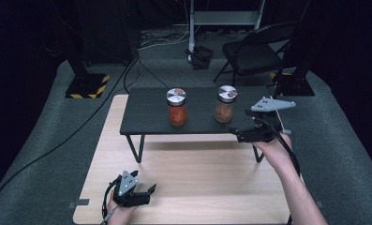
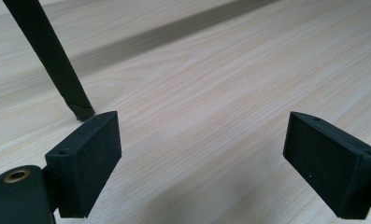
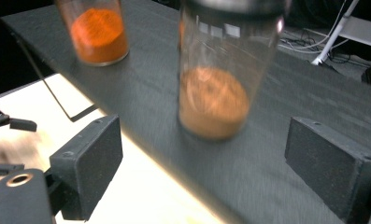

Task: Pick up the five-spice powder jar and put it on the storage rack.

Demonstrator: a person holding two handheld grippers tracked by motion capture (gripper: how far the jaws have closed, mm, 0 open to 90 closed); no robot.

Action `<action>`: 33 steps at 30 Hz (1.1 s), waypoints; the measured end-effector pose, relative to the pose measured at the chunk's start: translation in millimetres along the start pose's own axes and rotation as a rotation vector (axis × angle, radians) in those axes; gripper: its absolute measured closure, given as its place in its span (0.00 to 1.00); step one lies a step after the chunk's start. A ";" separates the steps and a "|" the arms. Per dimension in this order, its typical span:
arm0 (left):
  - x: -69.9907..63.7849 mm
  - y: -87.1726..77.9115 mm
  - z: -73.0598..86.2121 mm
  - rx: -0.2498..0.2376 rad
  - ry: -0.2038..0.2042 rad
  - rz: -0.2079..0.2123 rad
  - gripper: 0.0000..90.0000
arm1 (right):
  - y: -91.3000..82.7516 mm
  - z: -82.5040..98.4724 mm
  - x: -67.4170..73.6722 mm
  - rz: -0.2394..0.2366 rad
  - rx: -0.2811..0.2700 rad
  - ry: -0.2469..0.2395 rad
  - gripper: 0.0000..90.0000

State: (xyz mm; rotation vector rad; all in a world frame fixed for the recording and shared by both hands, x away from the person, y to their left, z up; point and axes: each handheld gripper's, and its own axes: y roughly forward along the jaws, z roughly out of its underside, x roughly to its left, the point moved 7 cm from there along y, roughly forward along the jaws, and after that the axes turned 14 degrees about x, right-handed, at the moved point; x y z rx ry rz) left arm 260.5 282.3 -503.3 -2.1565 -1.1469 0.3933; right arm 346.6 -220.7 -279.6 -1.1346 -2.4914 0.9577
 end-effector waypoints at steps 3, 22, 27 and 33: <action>-0.2 0.0 0.0 0.000 0.001 -0.001 0.13 | -2.5 14.7 -1.5 -0.011 -0.018 0.002 0.11; -1.3 -0.6 0.8 -0.001 0.001 -0.003 0.13 | 12.2 150.6 -5.8 0.018 -0.063 0.054 0.10; -1.4 -1.3 1.6 -0.004 0.002 -0.003 0.13 | 23.1 183.9 -5.6 0.045 -0.070 0.077 0.10; -1.5 -1.4 1.7 -0.005 0.004 -0.004 0.13 | 32.7 214.8 -4.4 0.074 -0.081 0.119 0.10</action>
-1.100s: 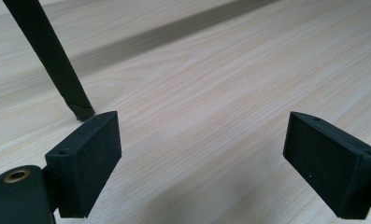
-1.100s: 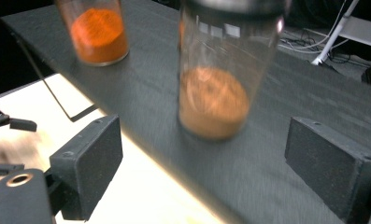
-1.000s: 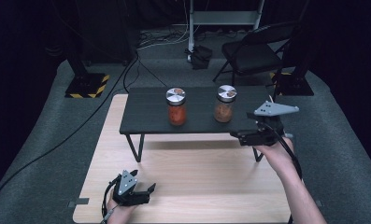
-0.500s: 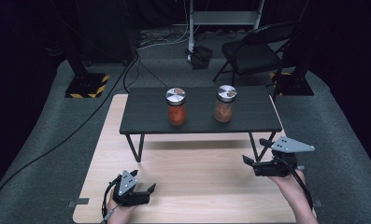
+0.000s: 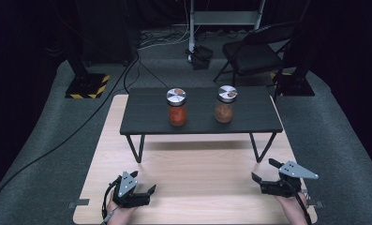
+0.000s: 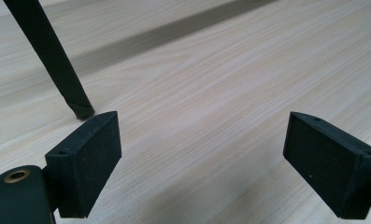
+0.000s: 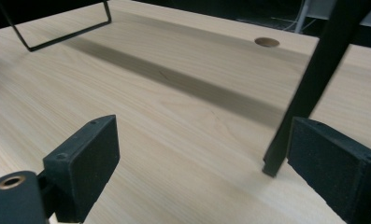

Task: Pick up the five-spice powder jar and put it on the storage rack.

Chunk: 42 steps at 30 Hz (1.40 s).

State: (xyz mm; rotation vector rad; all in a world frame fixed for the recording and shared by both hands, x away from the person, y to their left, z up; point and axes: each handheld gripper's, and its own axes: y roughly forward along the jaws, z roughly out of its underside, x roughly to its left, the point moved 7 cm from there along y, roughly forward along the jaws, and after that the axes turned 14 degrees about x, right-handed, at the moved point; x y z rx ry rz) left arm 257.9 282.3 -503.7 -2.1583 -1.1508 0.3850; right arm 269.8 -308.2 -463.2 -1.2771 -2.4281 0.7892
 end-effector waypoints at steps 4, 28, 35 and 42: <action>-0.4 -0.1 0.3 -0.002 0.002 -0.002 0.13 | 5.5 14.3 -0.6 0.004 0.002 0.012 0.10; -3.3 -2.2 2.9 -0.011 0.007 -0.003 0.13 | 20.4 36.3 2.4 0.020 0.028 0.031 0.10; -3.2 -2.3 3.0 -0.011 0.007 -0.003 0.13 | 20.7 35.5 3.1 0.029 0.035 0.042 0.09; -3.3 -2.1 2.7 -0.009 0.008 -0.002 0.13 | 20.1 36.3 1.9 0.024 0.032 0.050 0.10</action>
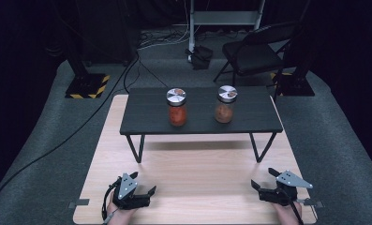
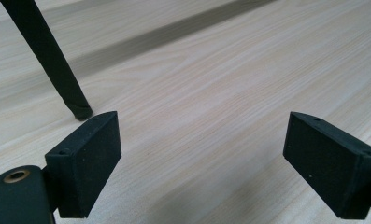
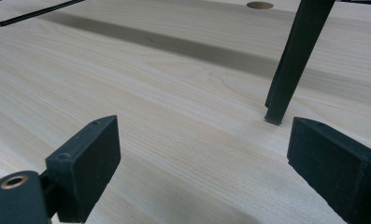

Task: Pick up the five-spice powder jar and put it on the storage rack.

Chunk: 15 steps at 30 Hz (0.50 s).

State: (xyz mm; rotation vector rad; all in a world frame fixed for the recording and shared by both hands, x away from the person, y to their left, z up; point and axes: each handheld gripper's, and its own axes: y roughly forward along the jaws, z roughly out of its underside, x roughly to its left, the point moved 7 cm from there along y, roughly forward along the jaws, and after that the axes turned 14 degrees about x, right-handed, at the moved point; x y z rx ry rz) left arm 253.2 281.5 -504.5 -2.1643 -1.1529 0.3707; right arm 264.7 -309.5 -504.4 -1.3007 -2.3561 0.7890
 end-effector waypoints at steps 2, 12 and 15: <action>-0.2 -0.1 0.1 -0.001 0.004 -0.001 0.13 | 0.4 -0.5 0.0 0.000 0.003 -0.004 0.10; -0.5 0.0 -0.1 0.000 0.005 0.000 0.13 | 0.0 -0.1 -0.2 -0.003 0.000 -0.005 0.10; -0.3 0.1 -0.4 0.002 0.004 0.002 0.13 | -0.1 0.2 -0.4 -0.003 -0.002 -0.003 0.10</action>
